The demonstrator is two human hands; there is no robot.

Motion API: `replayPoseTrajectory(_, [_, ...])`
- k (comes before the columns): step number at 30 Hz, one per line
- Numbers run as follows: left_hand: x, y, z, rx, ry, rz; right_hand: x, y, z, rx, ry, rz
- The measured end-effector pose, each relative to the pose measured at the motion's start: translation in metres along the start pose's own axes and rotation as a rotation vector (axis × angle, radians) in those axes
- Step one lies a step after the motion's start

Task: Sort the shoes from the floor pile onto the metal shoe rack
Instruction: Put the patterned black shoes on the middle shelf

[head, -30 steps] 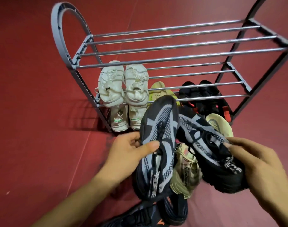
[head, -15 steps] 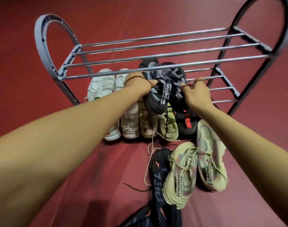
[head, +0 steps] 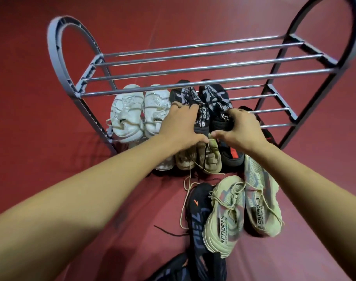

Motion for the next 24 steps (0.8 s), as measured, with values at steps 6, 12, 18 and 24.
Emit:
replayPoseTrajectory(6, [0.006,-0.008,-0.007,-0.17,0.041,0.153,0.01,0.0,0.0,-0.116,0.013,0.063])
replayPoseTrajectory(12, [-0.01,-0.026,-0.003,-0.132,0.122,0.108,-0.002,-0.01,0.016,-0.183,-0.038,-0.002])
replayPoseTrajectory(18, [-0.087,-0.039,0.003,-0.333,0.04,0.347,-0.118,-0.026,-0.001,0.197,0.419,-0.017])
replayPoseTrajectory(24, [-0.167,-0.098,0.024,-0.168,-0.054,-0.037,-0.188,-0.045,0.03,-0.24,0.419,-0.732])
Point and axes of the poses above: each hand's wrist, its own x-axis towards the middle knuckle, its own y-axis out of the back of the hand, z = x × y, the point moved 1 cm from there along x, towards the middle knuckle, and after that the axes turned 14 degrees about x, right-handed, at the moved point
